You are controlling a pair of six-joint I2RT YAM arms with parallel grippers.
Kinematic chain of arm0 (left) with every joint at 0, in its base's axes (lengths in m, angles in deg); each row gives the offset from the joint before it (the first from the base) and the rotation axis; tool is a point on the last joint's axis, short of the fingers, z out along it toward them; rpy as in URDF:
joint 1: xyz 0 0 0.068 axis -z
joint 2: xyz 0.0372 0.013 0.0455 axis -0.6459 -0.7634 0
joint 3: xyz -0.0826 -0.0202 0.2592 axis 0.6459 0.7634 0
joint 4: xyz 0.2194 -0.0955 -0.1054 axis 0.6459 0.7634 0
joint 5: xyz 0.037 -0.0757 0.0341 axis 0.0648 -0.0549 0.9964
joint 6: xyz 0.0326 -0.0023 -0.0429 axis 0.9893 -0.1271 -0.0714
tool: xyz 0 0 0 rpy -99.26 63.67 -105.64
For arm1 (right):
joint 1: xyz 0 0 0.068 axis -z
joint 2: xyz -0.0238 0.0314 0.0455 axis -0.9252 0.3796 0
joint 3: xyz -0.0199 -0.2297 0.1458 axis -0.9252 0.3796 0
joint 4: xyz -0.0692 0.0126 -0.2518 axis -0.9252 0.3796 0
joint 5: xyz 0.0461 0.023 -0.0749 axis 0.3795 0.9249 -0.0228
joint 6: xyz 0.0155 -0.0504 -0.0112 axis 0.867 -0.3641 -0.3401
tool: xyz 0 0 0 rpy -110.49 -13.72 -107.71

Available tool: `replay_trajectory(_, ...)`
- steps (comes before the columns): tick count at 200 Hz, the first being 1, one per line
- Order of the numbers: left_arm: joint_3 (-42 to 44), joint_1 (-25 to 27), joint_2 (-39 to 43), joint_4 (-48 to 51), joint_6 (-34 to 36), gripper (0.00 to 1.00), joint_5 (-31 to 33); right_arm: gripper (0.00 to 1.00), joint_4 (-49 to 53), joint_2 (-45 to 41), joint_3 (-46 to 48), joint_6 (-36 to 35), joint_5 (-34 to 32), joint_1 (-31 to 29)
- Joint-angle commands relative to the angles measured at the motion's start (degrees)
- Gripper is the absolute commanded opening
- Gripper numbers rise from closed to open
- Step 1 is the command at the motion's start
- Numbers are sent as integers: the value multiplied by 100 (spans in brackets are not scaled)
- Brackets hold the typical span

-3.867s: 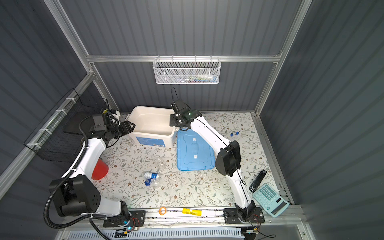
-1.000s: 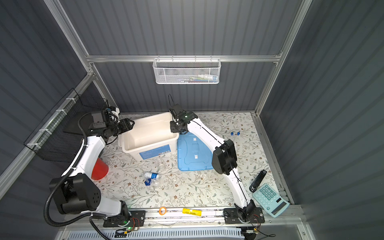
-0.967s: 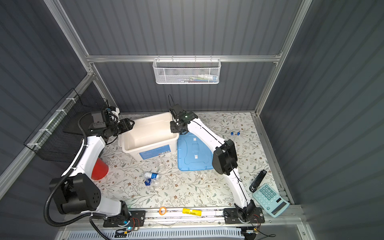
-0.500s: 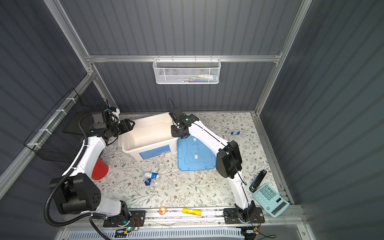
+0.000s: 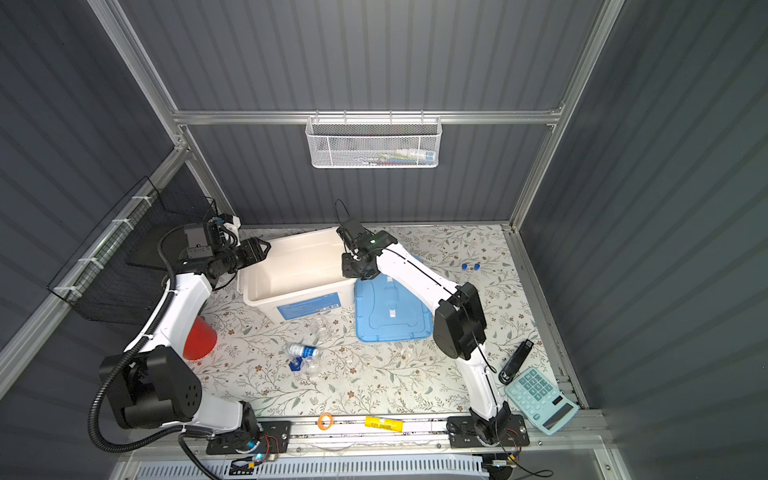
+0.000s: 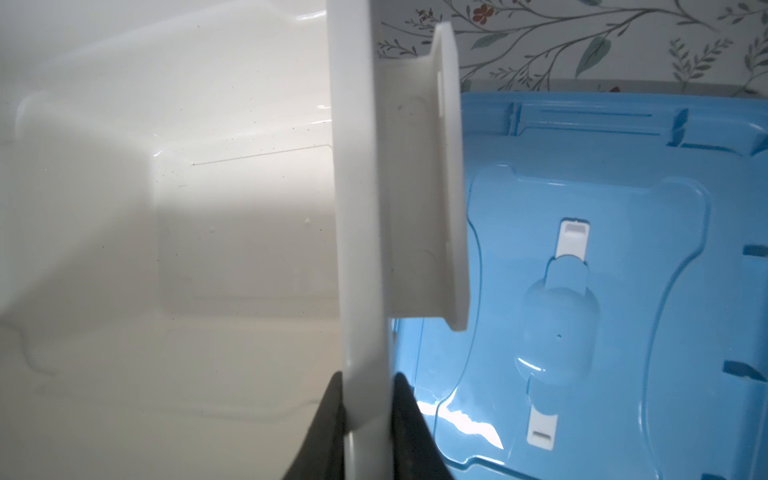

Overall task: Organize the chemistry lab equipment
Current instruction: 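Pull the white bin toward the robot with both grippers, then open the right gripper and lift it off the bin rim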

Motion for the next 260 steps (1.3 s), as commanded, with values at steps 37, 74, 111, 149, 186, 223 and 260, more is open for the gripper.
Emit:
replay_trajectory(37, 89, -33, 13, -124, -70, 64, -240, 17, 141, -369, 492, 555, 6, -133)
replay_trajectory(74, 115, -33, 12, -167, -100, 64, -279, 17, 174, -531, 677, 657, -29, -200)
replay_trajectory(111, 158, -33, 31, -203, -117, 64, -299, 21, 148, -592, 788, 871, 28, -234)
replay_trajectory(149, 191, -36, 56, -212, -121, 64, -316, 22, 37, -619, 878, 1047, 208, -269)
replay_trajectory(186, 231, -33, 86, -222, -106, 64, -308, 35, 33, -732, 846, 976, 174, -270)
replay_trajectory(223, 246, -33, 103, -234, -116, 64, -343, 50, 241, -863, 498, 596, -51, -270)
replay_trajectory(260, 210, -33, 135, -208, -124, 64, -395, 58, 854, -808, -542, -682, -171, -193)
